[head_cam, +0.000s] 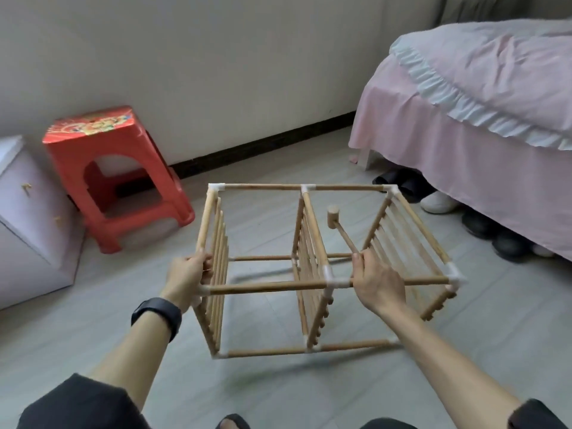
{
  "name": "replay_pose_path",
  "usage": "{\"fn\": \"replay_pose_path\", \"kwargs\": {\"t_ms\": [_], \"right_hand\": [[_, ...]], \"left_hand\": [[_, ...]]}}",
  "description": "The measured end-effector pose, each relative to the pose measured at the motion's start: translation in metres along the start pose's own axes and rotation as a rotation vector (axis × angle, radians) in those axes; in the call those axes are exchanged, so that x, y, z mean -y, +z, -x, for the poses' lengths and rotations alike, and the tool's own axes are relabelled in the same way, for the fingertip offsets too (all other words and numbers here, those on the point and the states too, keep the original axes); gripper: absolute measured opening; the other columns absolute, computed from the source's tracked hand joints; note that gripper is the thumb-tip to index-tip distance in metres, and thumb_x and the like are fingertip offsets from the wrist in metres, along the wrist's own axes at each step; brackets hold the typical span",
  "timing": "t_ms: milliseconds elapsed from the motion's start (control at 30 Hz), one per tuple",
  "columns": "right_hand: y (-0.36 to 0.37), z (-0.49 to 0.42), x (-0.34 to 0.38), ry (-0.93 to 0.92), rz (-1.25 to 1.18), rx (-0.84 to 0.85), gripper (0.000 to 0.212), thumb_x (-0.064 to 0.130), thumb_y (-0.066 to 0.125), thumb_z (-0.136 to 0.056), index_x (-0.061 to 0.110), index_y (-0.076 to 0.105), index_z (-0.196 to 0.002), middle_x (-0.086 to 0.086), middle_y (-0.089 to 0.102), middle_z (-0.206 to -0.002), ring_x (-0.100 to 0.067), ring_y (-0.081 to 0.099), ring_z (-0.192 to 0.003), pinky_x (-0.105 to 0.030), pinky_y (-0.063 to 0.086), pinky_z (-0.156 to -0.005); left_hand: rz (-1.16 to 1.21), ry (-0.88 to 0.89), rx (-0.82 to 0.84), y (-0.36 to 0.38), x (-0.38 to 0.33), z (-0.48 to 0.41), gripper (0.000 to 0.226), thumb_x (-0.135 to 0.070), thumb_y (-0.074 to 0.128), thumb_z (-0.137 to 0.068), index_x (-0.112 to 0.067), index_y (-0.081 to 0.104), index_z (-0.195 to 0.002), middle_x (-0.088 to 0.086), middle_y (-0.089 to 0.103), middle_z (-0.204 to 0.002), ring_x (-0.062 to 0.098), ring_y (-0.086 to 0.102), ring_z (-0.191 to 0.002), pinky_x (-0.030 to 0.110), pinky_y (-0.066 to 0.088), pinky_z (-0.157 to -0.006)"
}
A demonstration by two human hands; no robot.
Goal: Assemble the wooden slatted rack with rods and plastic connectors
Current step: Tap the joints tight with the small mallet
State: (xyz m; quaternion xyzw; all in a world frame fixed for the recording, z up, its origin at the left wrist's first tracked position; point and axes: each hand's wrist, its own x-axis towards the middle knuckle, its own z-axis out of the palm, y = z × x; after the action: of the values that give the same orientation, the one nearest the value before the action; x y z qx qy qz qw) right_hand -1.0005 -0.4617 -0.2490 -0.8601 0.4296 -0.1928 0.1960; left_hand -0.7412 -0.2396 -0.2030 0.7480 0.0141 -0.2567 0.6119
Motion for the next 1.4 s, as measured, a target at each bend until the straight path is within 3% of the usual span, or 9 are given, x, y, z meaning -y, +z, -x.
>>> {"fn": "replay_pose_path", "kwargs": {"t_ms": [167, 333, 467, 567, 767, 1000, 1167, 1300, 1400], "right_hand": [[0.002, 0.003, -0.006, -0.051, -0.155, 0.027, 0.029, 0.032, 0.034, -0.109, 0.025, 0.051, -0.088, 0.006, 0.063, -0.081, -0.013, 0.060, -0.077, -0.032, 0.042, -0.070], [-0.039, 0.060, -0.004, -0.086, -0.315, 0.015, 0.023, 0.019, 0.041, -0.108, 0.023, 0.059, -0.094, 0.005, 0.058, -0.070, -0.008, 0.056, -0.068, -0.019, 0.039, -0.061], [-0.060, 0.092, -0.020, -0.022, -0.181, 0.160, 0.023, 0.028, 0.039, -0.106, 0.032, 0.062, -0.102, 0.005, 0.058, -0.070, -0.008, 0.056, -0.069, -0.034, 0.043, -0.059], [-0.077, 0.095, -0.024, -0.054, -0.032, 0.149, 0.023, 0.040, 0.040, -0.105, 0.031, 0.057, -0.093, 0.008, 0.064, -0.073, -0.009, 0.061, -0.070, -0.040, 0.050, -0.061], [-0.095, 0.082, -0.010, -0.210, 0.094, 0.093, 0.026, 0.039, 0.040, -0.105, 0.025, 0.056, -0.092, 0.009, 0.059, -0.068, -0.015, 0.057, -0.063, -0.039, 0.047, -0.054], [-0.071, 0.093, -0.015, -0.314, 0.254, 0.162, 0.023, 0.040, 0.037, -0.105, 0.029, 0.049, -0.089, 0.009, 0.054, -0.066, -0.016, 0.053, -0.056, -0.033, 0.040, -0.046], [-0.075, 0.094, -0.015, -0.341, -0.083, -0.115, 0.021, 0.028, 0.043, -0.107, 0.017, 0.059, -0.100, 0.009, 0.048, -0.058, -0.010, 0.048, -0.045, -0.025, 0.039, -0.040], [-0.074, 0.094, -0.017, -0.275, 0.222, 0.218, 0.025, 0.040, 0.038, -0.106, 0.029, 0.049, -0.087, 0.011, 0.053, -0.062, -0.009, 0.053, -0.053, -0.032, 0.046, -0.047], [-0.078, 0.090, -0.011, -0.281, 0.074, 0.077, 0.024, 0.036, 0.043, -0.106, 0.024, 0.056, -0.090, 0.009, 0.053, -0.060, -0.010, 0.052, -0.050, -0.035, 0.046, -0.046]], "left_hand": [[-0.134, 0.047, -0.038, 0.002, 0.060, -0.007, 0.031, -0.031, 0.048, -0.105, -0.007, 0.067, -0.097, 0.005, 0.059, -0.077, 0.025, 0.055, -0.072, 0.042, 0.052, -0.071], [-1.005, 0.609, -0.198, 0.013, 0.058, 0.003, 0.042, -0.035, 0.055, -0.096, -0.014, 0.051, -0.132, 0.017, 0.056, -0.128, 0.039, 0.050, -0.117, 0.052, 0.046, -0.092], [-1.161, 0.957, 0.191, 0.057, 0.057, 0.033, 0.054, -0.060, 0.047, -0.094, -0.023, 0.055, -0.132, 0.001, 0.060, -0.128, 0.024, 0.054, -0.119, 0.042, 0.049, -0.096], [-1.315, 0.945, 0.454, 0.096, 0.064, 0.060, 0.047, -0.067, 0.051, -0.090, -0.030, 0.055, -0.118, -0.007, 0.062, -0.109, 0.017, 0.057, -0.097, 0.035, 0.052, -0.081], [-1.423, 0.640, 0.371, 0.124, 0.058, 0.054, 0.022, -0.041, 0.055, -0.090, -0.025, 0.059, -0.075, -0.004, 0.059, -0.070, 0.016, 0.056, -0.061, 0.028, 0.041, -0.052], [-1.418, 0.582, 0.377, 0.125, 0.048, 0.057, 0.022, -0.029, 0.053, -0.090, -0.023, 0.047, -0.070, -0.001, 0.056, -0.071, 0.018, 0.053, -0.060, 0.032, 0.050, -0.060], [-1.425, 0.594, 0.389, 0.124, 0.047, 0.058, 0.025, -0.029, 0.052, -0.091, -0.024, 0.042, -0.070, -0.001, 0.056, -0.072, 0.018, 0.054, -0.062, 0.035, 0.055, -0.067], [-1.434, 0.606, 0.384, 0.124, 0.047, 0.056, 0.025, -0.031, 0.052, -0.092, -0.024, 0.042, -0.070, -0.001, 0.056, -0.073, 0.019, 0.055, -0.063, 0.035, 0.056, -0.068], [-1.436, 0.614, 0.388, 0.122, 0.047, 0.056, 0.027, -0.031, 0.052, -0.093, -0.025, 0.041, -0.070, -0.001, 0.055, -0.072, 0.018, 0.054, -0.063, 0.034, 0.054, -0.065]]}}
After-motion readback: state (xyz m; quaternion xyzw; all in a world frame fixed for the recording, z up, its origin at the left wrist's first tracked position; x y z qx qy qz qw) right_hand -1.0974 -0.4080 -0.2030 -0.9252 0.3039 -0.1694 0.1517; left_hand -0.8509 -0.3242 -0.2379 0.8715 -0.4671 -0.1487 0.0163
